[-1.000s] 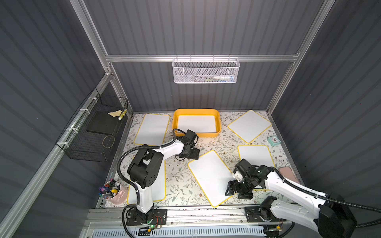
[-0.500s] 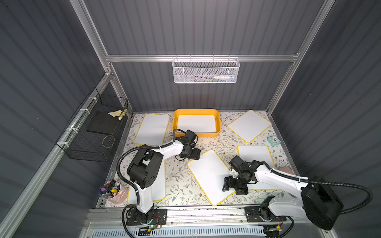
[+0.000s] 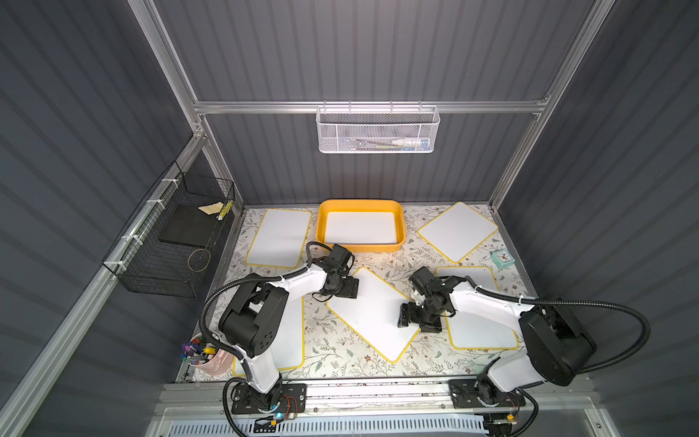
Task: Put the whiteboard into the storage box
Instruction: Adjust the whiteboard at the center of the board.
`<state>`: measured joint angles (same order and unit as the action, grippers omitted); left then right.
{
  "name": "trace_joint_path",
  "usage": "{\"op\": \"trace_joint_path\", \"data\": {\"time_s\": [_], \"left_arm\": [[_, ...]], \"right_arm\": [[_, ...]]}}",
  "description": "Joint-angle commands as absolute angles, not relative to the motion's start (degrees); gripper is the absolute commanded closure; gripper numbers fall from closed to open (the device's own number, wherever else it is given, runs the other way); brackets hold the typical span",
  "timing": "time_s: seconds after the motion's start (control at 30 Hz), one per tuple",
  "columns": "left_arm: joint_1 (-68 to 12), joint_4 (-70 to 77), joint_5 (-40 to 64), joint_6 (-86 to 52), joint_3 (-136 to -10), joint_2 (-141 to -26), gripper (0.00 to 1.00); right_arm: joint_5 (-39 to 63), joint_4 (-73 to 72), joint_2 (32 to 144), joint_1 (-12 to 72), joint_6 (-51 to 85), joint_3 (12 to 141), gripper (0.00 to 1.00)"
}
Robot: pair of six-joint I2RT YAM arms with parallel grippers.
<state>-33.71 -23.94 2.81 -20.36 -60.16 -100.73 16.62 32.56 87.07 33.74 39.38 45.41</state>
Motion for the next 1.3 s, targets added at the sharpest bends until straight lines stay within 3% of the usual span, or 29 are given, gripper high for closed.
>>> {"op": "trace_joint_path", "data": {"time_s": [0.0, 0.4, 0.7, 0.9, 1.27], "left_arm": [[-34.4, -28.2, 4.8, -22.7, -57.6, -100.1, 0.15], [-34.4, -26.7, 6.6, -24.8, -56.5, -99.6, 0.15], [-34.4, -22.2, 4.1, -26.2, -53.1, -96.6, 0.15], [-34.4, -17.1, 1.5, -27.4, -50.8, -93.3, 0.14], [-34.4, -14.1, 0.2, -27.1, -48.7, -93.5, 0.14]], "right_arm": [[16.0, 22.6, 90.3, 31.8, 36.3, 45.7, 0.15], [22.0, 18.6, 94.8, 27.5, 32.7, 56.1, 0.14], [19.9, 21.3, 92.5, 23.9, 25.7, 57.2, 0.15], [16.3, 21.4, 87.7, 23.5, 22.9, 53.1, 0.14], [21.2, 18.8, 82.7, 20.9, 24.1, 43.5, 0.14]]}}
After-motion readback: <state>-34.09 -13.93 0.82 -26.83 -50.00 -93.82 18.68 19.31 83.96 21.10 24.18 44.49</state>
